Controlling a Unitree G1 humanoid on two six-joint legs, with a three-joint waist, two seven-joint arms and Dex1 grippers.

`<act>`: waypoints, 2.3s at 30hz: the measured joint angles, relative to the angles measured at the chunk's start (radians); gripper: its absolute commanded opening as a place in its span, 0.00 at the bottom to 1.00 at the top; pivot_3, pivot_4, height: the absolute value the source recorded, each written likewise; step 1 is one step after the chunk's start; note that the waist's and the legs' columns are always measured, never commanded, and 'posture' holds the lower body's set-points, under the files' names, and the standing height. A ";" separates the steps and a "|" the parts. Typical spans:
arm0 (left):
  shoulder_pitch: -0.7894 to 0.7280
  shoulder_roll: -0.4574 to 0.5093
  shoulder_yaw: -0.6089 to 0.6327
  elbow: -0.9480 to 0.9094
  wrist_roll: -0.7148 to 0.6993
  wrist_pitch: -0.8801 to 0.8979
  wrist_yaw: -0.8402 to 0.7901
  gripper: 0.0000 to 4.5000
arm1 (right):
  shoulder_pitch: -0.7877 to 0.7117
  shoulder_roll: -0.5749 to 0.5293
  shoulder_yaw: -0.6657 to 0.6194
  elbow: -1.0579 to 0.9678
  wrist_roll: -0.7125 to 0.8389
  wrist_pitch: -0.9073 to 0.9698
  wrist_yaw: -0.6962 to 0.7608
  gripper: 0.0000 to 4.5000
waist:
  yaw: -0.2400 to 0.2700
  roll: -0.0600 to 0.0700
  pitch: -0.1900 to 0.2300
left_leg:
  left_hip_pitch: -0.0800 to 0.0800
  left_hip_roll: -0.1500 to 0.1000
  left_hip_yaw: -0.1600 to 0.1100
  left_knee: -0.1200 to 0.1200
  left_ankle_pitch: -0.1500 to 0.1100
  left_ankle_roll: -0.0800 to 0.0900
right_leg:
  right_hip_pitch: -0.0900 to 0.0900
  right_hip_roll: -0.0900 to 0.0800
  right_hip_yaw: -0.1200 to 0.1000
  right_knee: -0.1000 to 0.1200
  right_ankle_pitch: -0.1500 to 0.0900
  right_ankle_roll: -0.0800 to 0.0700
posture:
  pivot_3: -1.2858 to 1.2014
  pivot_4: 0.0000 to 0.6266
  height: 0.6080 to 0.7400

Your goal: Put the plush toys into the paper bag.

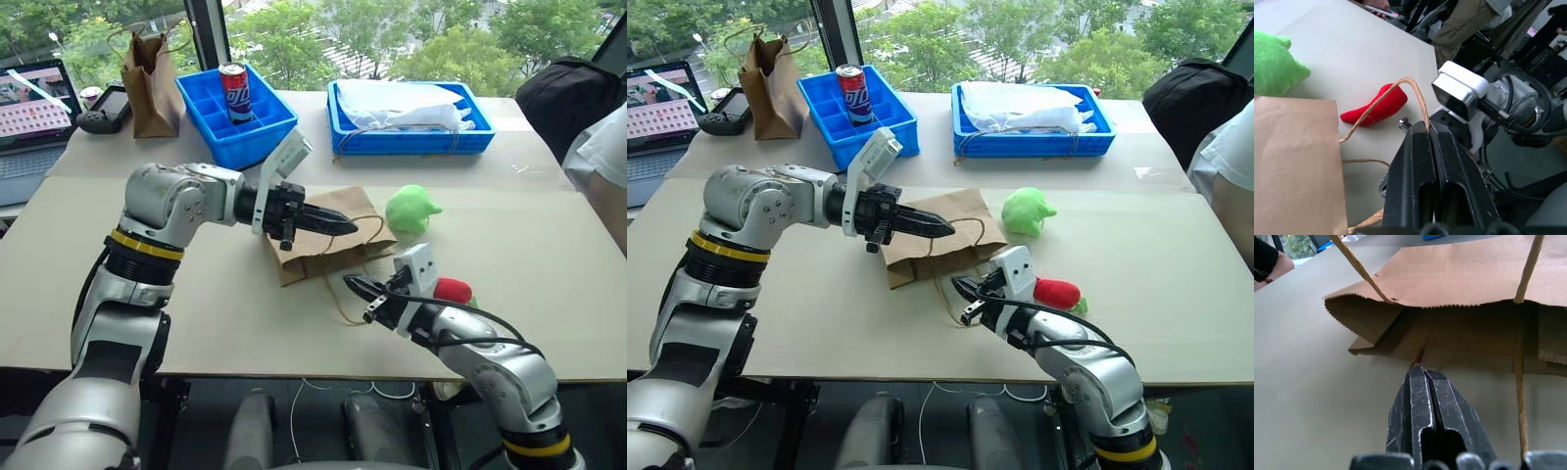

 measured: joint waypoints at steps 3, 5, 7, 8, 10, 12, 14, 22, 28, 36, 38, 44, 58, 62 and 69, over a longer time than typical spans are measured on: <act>0.000 -0.005 0.026 -0.020 -0.024 0.041 0.014 0.00 | -0.026 0.036 0.008 0.045 -0.040 -0.037 0.000 0.01 | -0.001 0.000 0.000 | 0.000 0.000 0.000 0.000 0.000 0.000 | 0.000 0.000 0.000 0.000 0.000 -0.001 | 0.52 0.24 0.44; 0.000 -0.005 0.034 -0.042 -0.030 0.062 0.015 0.00 | -0.056 0.058 0.014 0.083 -0.067 -0.070 0.006 0.01 | -0.003 0.000 0.000 | 0.000 0.000 0.000 0.000 0.000 0.000 | 0.000 0.000 0.000 0.000 0.002 -0.003 | 0.52 0.24 0.44; 0.000 -0.007 0.035 -0.061 -0.046 0.083 0.018 0.00 | -0.086 0.081 0.032 0.154 -0.113 -0.115 0.016 0.01 | -0.003 0.000 0.000 | 0.000 0.000 0.000 0.000 0.000 0.000 | 0.000 0.000 0.000 0.000 0.002 -0.003 | 0.52 0.24 0.44; 0.001 -0.008 0.038 -0.064 -0.051 0.093 0.021 0.00 | -0.099 0.096 0.037 0.194 -0.135 -0.137 0.022 0.01 | -0.003 0.000 0.000 | 0.000 0.000 0.000 0.000 0.000 0.000 | 0.000 0.000 0.000 0.000 0.002 -0.003 | 0.52 0.24 0.44; 0.000 -0.011 0.044 -0.064 -0.055 0.102 0.033 0.00 | -0.118 0.111 0.058 0.256 -0.177 -0.172 0.030 0.01 | -0.003 0.000 0.000 | 0.000 0.000 0.000 0.000 0.000 0.000 | 0.000 0.000 0.000 0.000 0.002 -0.003 | 0.52 0.24 0.44; -0.004 -0.020 0.058 -0.055 -0.059 0.106 0.052 0.00 | -0.141 0.106 0.089 0.319 -0.231 -0.198 0.040 0.01 | -0.003 0.000 0.000 | 0.000 0.000 0.000 0.000 0.000 0.000 | 0.000 0.000 0.000 0.000 0.002 -0.003 | 0.52 0.24 0.44; -0.025 -0.036 0.082 -0.013 -0.058 0.112 0.080 0.00 | -0.151 0.105 0.103 0.353 -0.273 -0.223 0.052 0.01 | -0.001 0.000 0.000 | 0.000 0.000 0.000 0.000 0.000 0.000 | 0.000 0.000 0.000 0.000 0.002 -0.003 | 0.52 0.24 0.44; -0.205 -0.040 0.155 0.197 0.019 0.005 0.123 0.00 | -0.153 0.096 0.136 0.362 -0.372 -0.258 0.087 0.01 | -0.002 0.000 0.000 | 0.001 0.000 0.000 0.000 0.000 -0.001 | 0.000 0.000 0.000 0.000 0.002 -0.002 | 0.52 0.24 0.44; -0.253 -0.025 0.151 0.232 0.076 -0.090 0.068 0.00 | -0.148 0.095 0.137 0.353 -0.397 -0.256 0.101 0.01 | -0.001 0.000 0.000 | 0.000 0.000 0.000 0.000 0.000 -0.001 | 0.000 0.000 0.000 0.000 0.002 -0.002 | 0.52 0.24 0.44; -0.294 0.008 0.120 0.202 0.141 -0.217 -0.036 0.00 | -0.148 0.095 0.135 0.344 -0.413 -0.241 0.118 0.01 | -0.001 0.000 0.000 | 0.000 0.000 0.000 0.000 0.000 -0.001 | 0.000 0.000 0.000 0.000 0.002 -0.002 | 0.52 0.24 0.44; -0.313 0.016 0.119 0.184 0.149 -0.234 -0.055 0.00 | -0.147 0.095 0.134 0.342 -0.414 -0.240 0.119 0.01 | -0.001 0.000 0.000 | 0.000 0.000 0.000 0.000 0.000 -0.001 | 0.000 0.000 0.000 0.000 0.002 -0.002 | 0.52 0.24 0.44; -0.296 0.035 0.102 0.126 0.183 -0.277 -0.094 0.00 | -0.146 0.094 0.133 0.339 -0.415 -0.235 0.124 0.01 | -0.002 0.000 0.000 | 0.000 0.000 0.000 0.000 0.000 -0.001 | 0.000 0.000 0.000 0.000 0.001 -0.001 | 0.52 0.24 0.44; -0.178 0.008 0.092 0.096 0.209 -0.291 -0.059 0.00 | -0.153 0.086 -0.036 0.071 -0.225 -0.018 0.143 0.49 | -0.001 0.000 0.000 | -0.002 0.000 0.000 0.000 0.000 -0.001 | -0.002 0.000 0.000 0.000 0.002 -0.002 | 0.52 0.24 0.44; -0.179 0.001 0.101 0.098 0.205 -0.287 -0.056 0.00 | -0.167 0.004 -0.157 -0.064 -0.090 0.120 0.154 0.80 | 0.000 0.001 0.000 | -0.002 -0.001 0.000 0.000 0.000 -0.001 | -0.002 -0.001 0.000 0.000 0.002 -0.002 | 0.52 0.24 0.44; -0.179 -0.012 0.111 0.098 0.188 -0.270 -0.053 0.00 | -0.197 -0.315 -0.496 -0.125 0.097 0.291 0.208 0.99 | 0.005 0.001 0.001 | -0.002 -0.001 0.000 -0.001 0.000 -0.001 | -0.001 -0.001 0.000 -0.002 0.002 -0.002 | 0.52 0.24 0.44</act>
